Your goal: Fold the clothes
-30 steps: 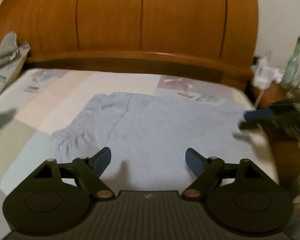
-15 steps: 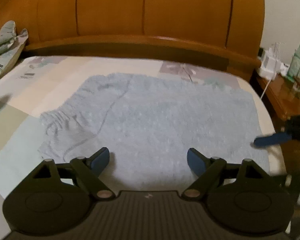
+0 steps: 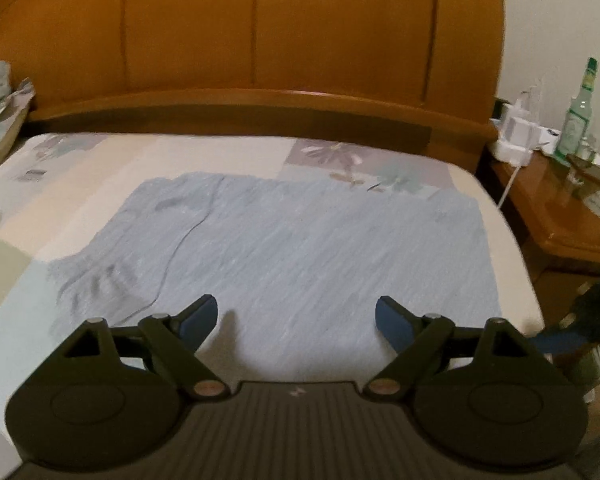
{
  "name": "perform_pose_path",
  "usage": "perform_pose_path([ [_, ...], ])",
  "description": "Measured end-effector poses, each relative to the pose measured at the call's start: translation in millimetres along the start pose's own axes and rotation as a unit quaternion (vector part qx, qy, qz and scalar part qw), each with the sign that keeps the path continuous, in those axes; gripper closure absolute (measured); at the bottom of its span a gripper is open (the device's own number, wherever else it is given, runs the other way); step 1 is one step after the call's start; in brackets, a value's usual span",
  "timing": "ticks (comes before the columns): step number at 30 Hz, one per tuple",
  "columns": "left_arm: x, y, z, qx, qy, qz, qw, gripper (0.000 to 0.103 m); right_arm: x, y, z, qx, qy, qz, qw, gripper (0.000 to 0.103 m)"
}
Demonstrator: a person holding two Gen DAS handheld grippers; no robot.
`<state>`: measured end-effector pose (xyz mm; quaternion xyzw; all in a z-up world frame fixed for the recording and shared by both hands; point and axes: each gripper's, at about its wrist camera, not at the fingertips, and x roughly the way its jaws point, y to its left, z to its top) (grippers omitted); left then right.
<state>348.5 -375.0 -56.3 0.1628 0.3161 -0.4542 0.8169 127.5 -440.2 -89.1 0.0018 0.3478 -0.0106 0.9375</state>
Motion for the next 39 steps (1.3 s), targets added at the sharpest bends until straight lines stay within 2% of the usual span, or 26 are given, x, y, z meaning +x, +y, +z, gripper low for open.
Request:
perform_pose_path([
  [3, 7.4, -6.0, 18.7, 0.016, -0.009, -0.018, 0.9997, 0.017, 16.8, -0.3, -2.6, 0.026, 0.016, -0.010, 0.999, 0.023],
  [5, 17.7, -9.1, 33.0, 0.019, -0.006, -0.047, 0.9987, 0.017, 19.7, -4.4, -4.9, 0.058, 0.018, -0.010, 0.998, 0.014],
  [7, 30.7, -12.4, 43.4, 0.009, 0.002, -0.081, 0.9966, 0.017, 21.3, -9.1, -7.1, 0.086, 0.023, -0.009, 0.996, 0.008],
  [9, 49.1, -11.8, 48.8, -0.021, 0.023, -0.118, 0.9925, 0.017, 20.7, -11.0, -8.9, 0.100, 0.025, -0.007, 0.995, 0.003],
  [10, 59.6, -10.8, 47.9, -0.036, 0.035, -0.121, 0.9913, 0.017, 20.5, -10.2, -9.4, 0.100, 0.027, -0.007, 0.995, 0.000],
  [14, 77.3, -6.6, 41.7, -0.071, 0.049, -0.122, 0.9887, 0.012, 19.9, -4.2, -10.8, 0.081, 0.031, -0.019, 0.996, 0.000],
  [16, 71.1, -7.8, 46.2, -0.073, 0.058, -0.121, 0.9883, 0.012, 17.7, -4.8, -12.2, 0.080, 0.029, -0.020, 0.996, 0.000],
  [20, 59.7, -10.6, 58.6, -0.070, 0.040, -0.143, 0.9864, 0.011, 11.3, -8.6, -15.5, 0.100, 0.014, -0.018, 0.995, 0.000],
  [25, 99.3, -15.4, 54.9, -0.095, 0.075, -0.137, 0.9831, 0.012, 2.9, -7.7, -18.5, 0.109, -0.001, -0.016, 0.994, 0.000],
  [30, 98.0, -26.7, 62.5, -0.082, 0.067, -0.119, 0.9872, 0.013, -6.0, -15.1, -19.6, 0.127, -0.020, -0.012, 0.992, 0.000],
  [34, 91.3, -33.3, 74.7, -0.068, 0.029, -0.132, 0.9885, 0.012, -7.9, -19.0, -20.0, 0.141, -0.031, -0.002, 0.990, 0.000],
  [39, 114.7, -27.9, 77.1, -0.094, 0.067, -0.108, 0.9874, 0.015, -17.0, -17.1, -24.8, 0.149, -0.043, 0.001, 0.988, 0.000],
])
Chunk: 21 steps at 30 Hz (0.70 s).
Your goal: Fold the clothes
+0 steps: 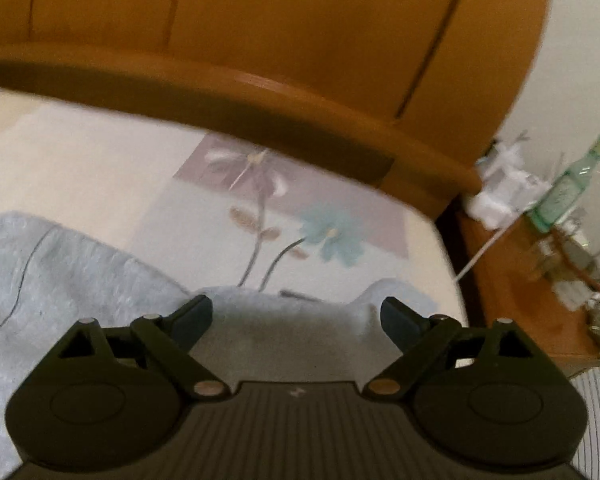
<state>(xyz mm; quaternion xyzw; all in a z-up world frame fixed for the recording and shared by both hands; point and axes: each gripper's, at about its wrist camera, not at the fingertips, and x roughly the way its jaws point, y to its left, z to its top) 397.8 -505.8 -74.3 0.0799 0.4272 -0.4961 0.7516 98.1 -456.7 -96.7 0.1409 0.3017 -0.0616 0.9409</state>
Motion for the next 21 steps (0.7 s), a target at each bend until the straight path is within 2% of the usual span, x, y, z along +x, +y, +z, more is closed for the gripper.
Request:
perform_pose_path([
  [1, 1.4, 2.0, 1.6, -0.005, 0.004, 0.004, 1.0000, 0.015, -2.9, 0.4, -2.1, 0.003, -0.002, 0.002, 1.000, 0.000],
  [4, -30.6, 4.6, 10.9, 0.007, -0.027, 0.002, 0.9996, 0.014, -8.8, -2.7, -3.1, 0.016, -0.009, 0.009, 1.000, 0.000],
  [6, -53.7, 9.4, 16.2, 0.026, -0.052, 0.017, 0.9982, 0.012, -11.4, -5.3, -3.1, 0.025, -0.011, 0.015, 1.000, 0.000],
  [8, -65.6, 21.4, 19.2, 0.030, -0.061, 0.043, 0.9968, 0.012, -9.9, -11.4, -1.0, 0.031, -0.011, 0.022, 0.999, 0.000],
  [11, -63.1, 51.8, 17.9, -0.012, -0.047, 0.070, 0.9963, 0.012, -12.8, -16.7, 0.0, 0.031, -0.015, 0.027, 0.999, 0.000],
  [15, -37.9, 91.3, 7.0, -0.069, -0.014, 0.096, 0.9929, 0.012, -9.4, -20.9, 3.7, 0.034, -0.017, 0.027, 0.999, 0.000],
  [18, -32.8, 98.3, 3.8, -0.065, -0.015, 0.091, 0.9936, 0.012, -8.6, -22.0, 4.6, 0.042, -0.016, 0.030, 0.999, 0.000],
  [21, -47.1, 88.2, 10.1, -0.042, -0.032, 0.103, 0.9933, 0.012, -7.8, -22.6, 4.6, 0.044, -0.016, 0.034, 0.998, 0.000],
])
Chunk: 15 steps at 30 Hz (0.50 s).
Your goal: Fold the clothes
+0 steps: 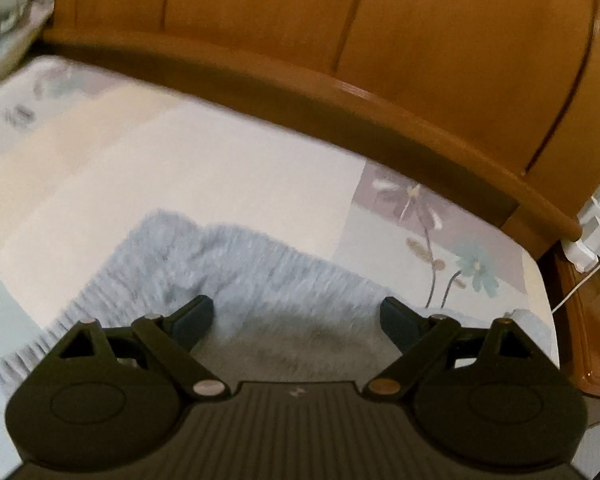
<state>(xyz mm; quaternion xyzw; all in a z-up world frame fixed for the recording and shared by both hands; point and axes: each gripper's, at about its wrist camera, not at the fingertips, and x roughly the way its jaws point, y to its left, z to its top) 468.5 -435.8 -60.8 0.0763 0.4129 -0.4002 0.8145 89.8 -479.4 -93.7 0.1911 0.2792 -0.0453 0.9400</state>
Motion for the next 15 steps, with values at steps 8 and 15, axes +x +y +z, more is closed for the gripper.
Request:
perform_pose_path([
  [8, -53.9, -17.1, -32.7, 0.018, 0.011, -0.076, 0.9969, 0.012, 1.8, -0.6, 0.4, 0.000, -0.002, 0.003, 1.000, 0.000],
  [15, -52.0, -26.5, -85.3, 0.040, 0.046, -0.053, 0.9967, 0.012, 2.1, -0.9, 1.2, 0.002, -0.003, 0.004, 1.000, 0.000],
])
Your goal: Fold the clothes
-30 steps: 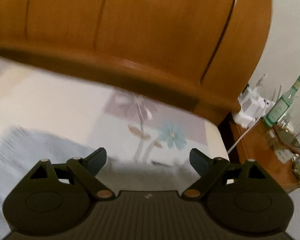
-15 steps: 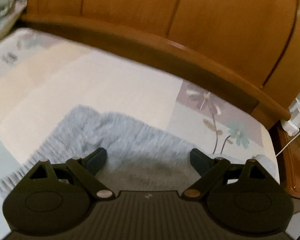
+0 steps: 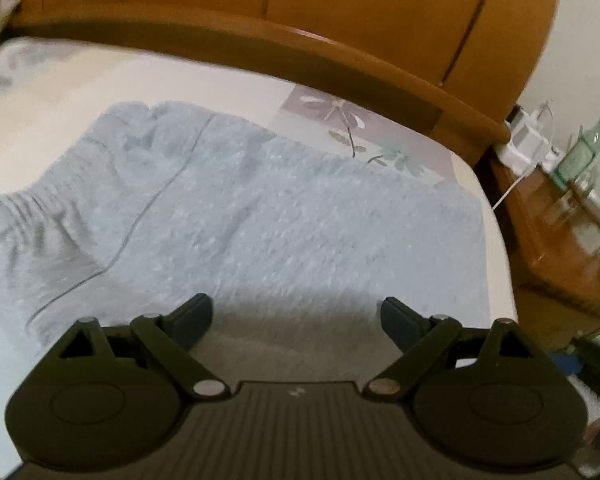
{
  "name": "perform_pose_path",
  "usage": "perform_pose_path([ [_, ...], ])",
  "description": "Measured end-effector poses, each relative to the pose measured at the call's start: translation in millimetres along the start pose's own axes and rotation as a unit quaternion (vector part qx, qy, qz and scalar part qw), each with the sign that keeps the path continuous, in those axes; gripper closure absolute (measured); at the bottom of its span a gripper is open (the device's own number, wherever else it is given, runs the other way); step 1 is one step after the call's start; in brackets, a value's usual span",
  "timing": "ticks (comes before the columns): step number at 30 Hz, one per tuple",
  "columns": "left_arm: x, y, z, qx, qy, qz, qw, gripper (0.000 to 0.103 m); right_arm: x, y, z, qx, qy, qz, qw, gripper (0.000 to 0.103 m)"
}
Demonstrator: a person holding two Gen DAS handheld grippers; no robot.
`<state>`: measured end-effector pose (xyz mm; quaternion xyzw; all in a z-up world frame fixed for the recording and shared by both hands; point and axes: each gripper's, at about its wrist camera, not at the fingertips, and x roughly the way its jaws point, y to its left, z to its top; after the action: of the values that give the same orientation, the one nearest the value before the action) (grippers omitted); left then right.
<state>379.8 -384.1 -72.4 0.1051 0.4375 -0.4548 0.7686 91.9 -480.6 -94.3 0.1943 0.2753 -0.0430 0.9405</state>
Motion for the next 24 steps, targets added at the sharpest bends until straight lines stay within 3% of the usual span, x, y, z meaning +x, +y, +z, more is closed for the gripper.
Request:
perform_pose_path([
  [5, -30.5, -7.3, -9.6, -0.025, -0.023, -0.011, 0.9994, 0.010, 0.2, -0.2, 0.6, 0.002, -0.001, 0.001, 1.000, 0.000],
  [9, -20.5, -10.0, -26.6, -0.030, -0.017, -0.002, 0.9994, 0.010, 1.4, 1.5, -0.1, -0.003, 0.001, -0.002, 1.000, 0.000],
  [14, -45.9, -33.1, -27.4, 0.009, -0.042, 0.059, 0.9974, 0.010, 6.2, 2.6, 0.7, -0.009, 0.010, -0.017, 1.000, 0.000],
  [20, -80.6, -48.9, -46.0, 0.061, -0.058, 0.144, 0.9859, 0.010, 10.6, 6.0, 8.2, -0.016, 0.022, -0.053, 0.998, 0.000],
  [24, -103.2, -47.7, -68.1, 0.070, -0.078, 0.169, 0.9799, 0.007, 12.7, 14.0, 15.5, -0.032, 0.031, -0.069, 0.997, 0.000],
])
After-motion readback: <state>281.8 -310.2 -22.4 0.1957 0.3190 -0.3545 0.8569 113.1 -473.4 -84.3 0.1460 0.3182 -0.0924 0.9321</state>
